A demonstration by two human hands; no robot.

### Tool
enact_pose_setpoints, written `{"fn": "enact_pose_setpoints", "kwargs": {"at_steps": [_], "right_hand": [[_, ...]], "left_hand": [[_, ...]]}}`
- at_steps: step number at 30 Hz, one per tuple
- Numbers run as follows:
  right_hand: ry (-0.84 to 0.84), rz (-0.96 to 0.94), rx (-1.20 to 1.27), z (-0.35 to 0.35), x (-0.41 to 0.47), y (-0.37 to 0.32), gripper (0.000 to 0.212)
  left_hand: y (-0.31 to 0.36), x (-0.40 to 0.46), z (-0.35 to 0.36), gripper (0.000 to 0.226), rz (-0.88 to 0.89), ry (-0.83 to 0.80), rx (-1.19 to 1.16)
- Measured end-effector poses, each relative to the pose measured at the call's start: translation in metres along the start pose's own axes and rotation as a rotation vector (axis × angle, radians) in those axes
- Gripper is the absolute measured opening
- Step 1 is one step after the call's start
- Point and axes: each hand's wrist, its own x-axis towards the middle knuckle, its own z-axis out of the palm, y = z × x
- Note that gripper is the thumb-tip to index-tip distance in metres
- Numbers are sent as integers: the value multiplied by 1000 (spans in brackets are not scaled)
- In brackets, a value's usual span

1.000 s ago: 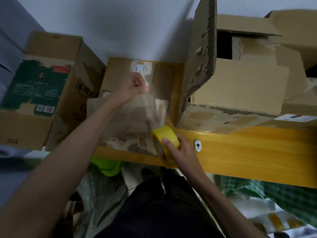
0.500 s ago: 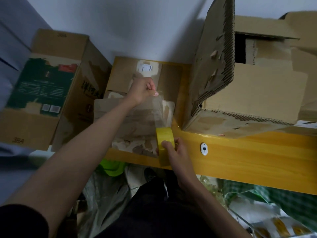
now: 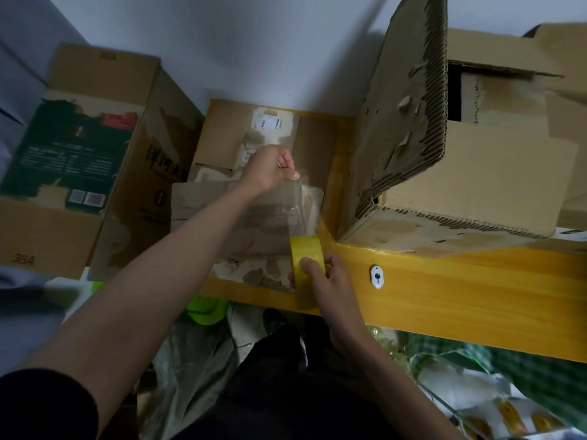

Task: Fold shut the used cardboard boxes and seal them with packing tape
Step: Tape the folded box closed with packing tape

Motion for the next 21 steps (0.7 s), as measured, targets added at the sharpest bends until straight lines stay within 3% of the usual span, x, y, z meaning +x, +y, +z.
{"fn": "enact_pose_setpoints", "kwargs": {"at_steps": [6, 9, 12, 14, 16, 18, 21], "right_hand": [[-2, -2, 2, -1, 3, 3, 42], [-20, -8, 23, -5, 4, 1, 20], [-30, -9, 38, -7, 6, 2, 13], [-29, -12, 44, -6, 7, 3, 17], [-29, -5, 39, -5, 8, 4, 22], [-26, -7, 42, -5, 9, 5, 22], [-38, -2, 41, -6, 9, 4, 22]], "left_hand": [[9, 0, 4, 28, -71, 2, 120], [12, -1, 8, 29, -97, 39, 133], [14, -7, 10, 50, -59, 125, 171], [13, -20, 8, 43, 110, 181, 259], [7, -39, 6, 18, 362, 206, 360], [-5, -56, 5, 27, 499, 126, 409], [-19, -72, 7, 48, 477, -106, 445]]}}
